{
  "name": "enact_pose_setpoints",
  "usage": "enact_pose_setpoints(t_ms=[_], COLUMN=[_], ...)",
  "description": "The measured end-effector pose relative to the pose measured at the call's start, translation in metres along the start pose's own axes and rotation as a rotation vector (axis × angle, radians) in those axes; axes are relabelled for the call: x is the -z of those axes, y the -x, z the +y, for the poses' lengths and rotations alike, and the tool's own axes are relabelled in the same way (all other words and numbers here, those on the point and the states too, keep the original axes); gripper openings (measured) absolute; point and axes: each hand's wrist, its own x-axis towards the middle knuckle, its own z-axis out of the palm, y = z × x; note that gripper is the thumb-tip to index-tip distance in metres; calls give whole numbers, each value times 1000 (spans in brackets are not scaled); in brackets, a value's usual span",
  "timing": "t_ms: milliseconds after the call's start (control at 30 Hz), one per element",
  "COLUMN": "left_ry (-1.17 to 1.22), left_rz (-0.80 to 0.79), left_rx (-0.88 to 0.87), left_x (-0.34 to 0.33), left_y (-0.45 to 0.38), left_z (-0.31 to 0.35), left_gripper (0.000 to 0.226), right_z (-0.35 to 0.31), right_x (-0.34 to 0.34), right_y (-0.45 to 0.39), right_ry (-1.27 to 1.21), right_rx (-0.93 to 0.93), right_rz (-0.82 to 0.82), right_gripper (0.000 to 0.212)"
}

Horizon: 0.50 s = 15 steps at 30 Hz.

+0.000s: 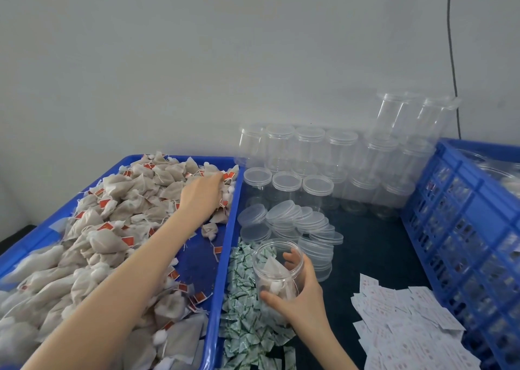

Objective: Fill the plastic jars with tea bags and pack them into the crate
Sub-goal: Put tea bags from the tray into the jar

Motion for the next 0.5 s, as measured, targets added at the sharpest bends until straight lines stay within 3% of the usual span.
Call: enact_pose_setpoints(t_ms=[300,500], left_ry=[287,305], left_rz=[253,106], left_rx=[-234,-332], left_x=[88,95], left_y=[27,54], left_z=[47,79], left_gripper=[29,34], right_z=[-5,-9], right_x=[-6,-3], right_y=[-2,-1], right_ry=[-23,-13], right_rx=[-39,-25], right_rz=[-15,6], right_gripper=[92,91])
